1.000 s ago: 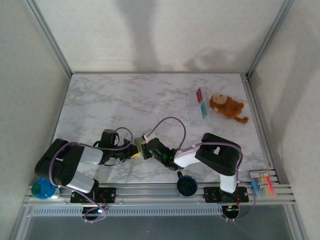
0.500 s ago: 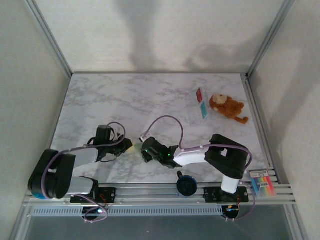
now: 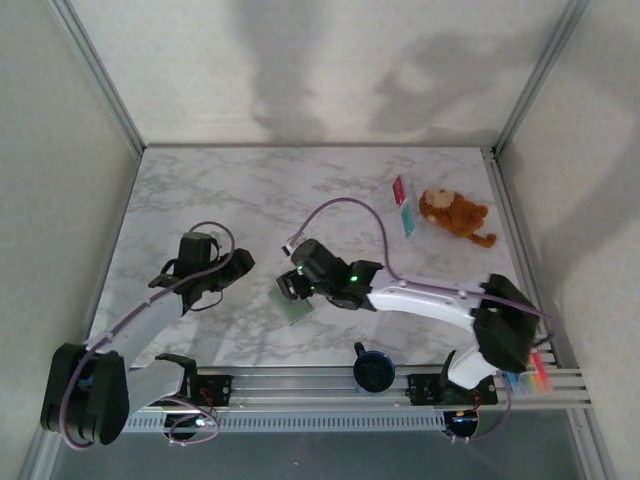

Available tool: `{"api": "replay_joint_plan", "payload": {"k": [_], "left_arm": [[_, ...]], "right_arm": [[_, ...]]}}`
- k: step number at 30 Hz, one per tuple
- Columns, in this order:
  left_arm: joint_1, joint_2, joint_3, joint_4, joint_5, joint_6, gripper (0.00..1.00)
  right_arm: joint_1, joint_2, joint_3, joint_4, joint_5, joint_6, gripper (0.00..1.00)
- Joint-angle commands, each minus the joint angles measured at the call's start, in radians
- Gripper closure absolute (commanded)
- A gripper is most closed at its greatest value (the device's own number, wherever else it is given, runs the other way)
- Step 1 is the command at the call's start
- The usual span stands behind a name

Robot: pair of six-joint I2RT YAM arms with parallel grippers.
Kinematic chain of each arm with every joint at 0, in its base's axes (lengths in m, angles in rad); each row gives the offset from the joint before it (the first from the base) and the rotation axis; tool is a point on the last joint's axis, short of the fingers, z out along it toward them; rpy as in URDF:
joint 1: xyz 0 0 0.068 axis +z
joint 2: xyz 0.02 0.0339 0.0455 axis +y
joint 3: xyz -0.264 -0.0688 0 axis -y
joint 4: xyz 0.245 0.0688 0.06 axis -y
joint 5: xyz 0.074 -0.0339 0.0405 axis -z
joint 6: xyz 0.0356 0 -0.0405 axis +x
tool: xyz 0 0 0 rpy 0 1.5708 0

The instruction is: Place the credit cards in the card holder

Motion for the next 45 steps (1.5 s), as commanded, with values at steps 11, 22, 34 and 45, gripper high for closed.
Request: {"api": "replay_joint_plan", "payload": {"k": [11, 22, 34, 45], "left_arm": [[-0.025, -0.405, -0.056, 0.049, -0.646, 0.125, 0.0], [-0.023, -0.406, -0.354, 0.616, -0.682, 0.519, 0.0], [0.005, -0.089, -0.506, 1.179, -0.651, 0.732, 0.0], [0.154, 0.214, -0.419, 1.444, -0.359, 0.664, 0.0]], "right_arm": [[-0.44, -0.747, -0.429, 0.051, 0.29, -0.108, 0.01], [-0.808, -0.892, -0.822, 0.373, 0.145, -0.281, 0.01], [-0.987, -0.42, -0.81, 0.745, -0.066, -0.323, 0.01], [-1.021, -0.033, -0.791, 1.197, -0.192, -0.364, 0.01]]}}
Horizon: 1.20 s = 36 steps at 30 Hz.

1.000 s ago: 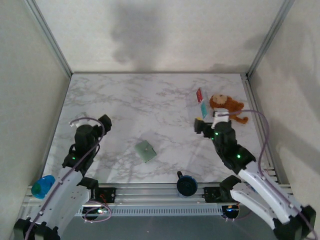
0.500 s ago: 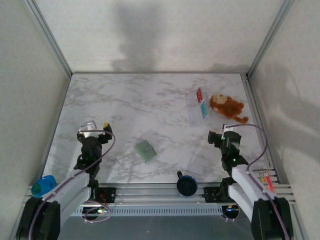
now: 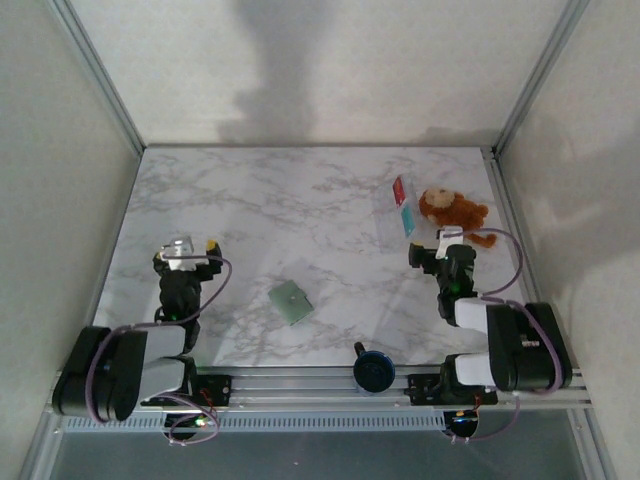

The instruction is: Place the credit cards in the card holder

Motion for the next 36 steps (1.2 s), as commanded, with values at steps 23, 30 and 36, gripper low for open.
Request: {"api": "replay_joint_plan", "payload": {"k": [23, 30, 36], "left_arm": [[0.071, 0.29, 0.164, 0.15, 0.06, -0.075, 0.0], [0.072, 0.29, 0.162, 0.149, 0.061, -0.076, 0.0], [0.072, 0.288, 0.162, 0.149, 0.06, -0.076, 0.0]], "right_arm": [[-0.006, 0.149, 0.137, 0.019, -0.021, -0.01, 0.01], [-0.006, 0.15, 0.137, 0.018, -0.021, -0.011, 0.01], [-0.006, 0.15, 0.137, 0.019, -0.021, -0.011, 0.01]]}}
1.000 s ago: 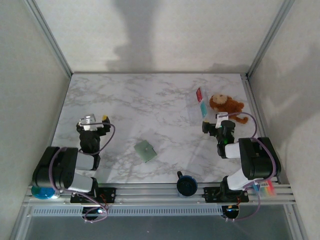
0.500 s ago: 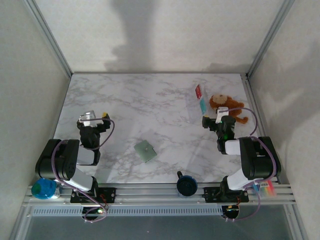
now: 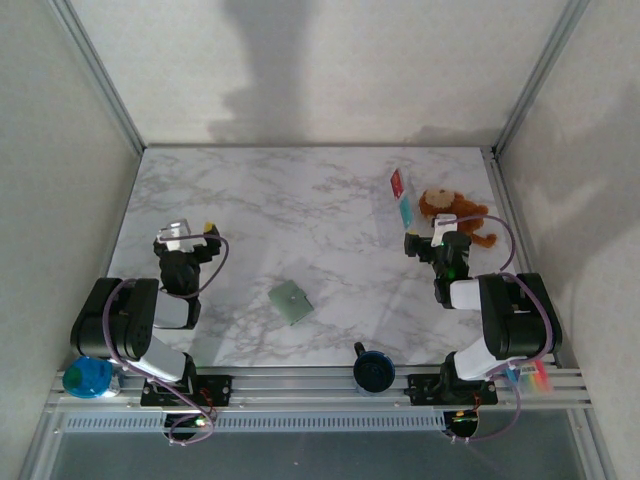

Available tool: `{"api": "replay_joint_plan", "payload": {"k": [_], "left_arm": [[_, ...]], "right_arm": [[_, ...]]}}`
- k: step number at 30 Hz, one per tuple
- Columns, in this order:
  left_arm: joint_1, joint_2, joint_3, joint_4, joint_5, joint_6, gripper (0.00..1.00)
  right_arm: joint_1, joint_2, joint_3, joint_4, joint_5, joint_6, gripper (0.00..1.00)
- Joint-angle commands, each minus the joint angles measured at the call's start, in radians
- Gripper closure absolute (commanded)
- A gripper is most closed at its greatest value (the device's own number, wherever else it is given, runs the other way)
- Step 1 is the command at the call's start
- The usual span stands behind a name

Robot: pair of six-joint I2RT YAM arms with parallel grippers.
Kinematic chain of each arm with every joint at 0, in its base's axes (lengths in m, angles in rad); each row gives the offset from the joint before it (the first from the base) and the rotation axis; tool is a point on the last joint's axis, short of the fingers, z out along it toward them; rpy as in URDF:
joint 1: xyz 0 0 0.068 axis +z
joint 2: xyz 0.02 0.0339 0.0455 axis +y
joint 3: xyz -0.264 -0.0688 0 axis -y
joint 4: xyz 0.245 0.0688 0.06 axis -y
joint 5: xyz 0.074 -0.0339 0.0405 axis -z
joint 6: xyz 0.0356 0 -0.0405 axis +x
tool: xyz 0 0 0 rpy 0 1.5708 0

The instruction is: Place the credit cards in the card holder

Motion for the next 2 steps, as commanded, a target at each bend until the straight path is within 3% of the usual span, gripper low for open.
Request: {"api": "replay_joint_plan", "payload": {"k": [1, 2], "left_arm": [[0.01, 0.001, 0.015, -0.002, 0.005, -0.015, 0.01], [0.01, 0.001, 0.015, -0.001, 0.005, -0.015, 0.0]], "right_arm": [[-0.007, 0.001, 0.015, 0.003, 0.005, -0.005, 0.01], [-0.006, 0.0, 0.015, 0.006, 0.005, -0.006, 0.01]]}}
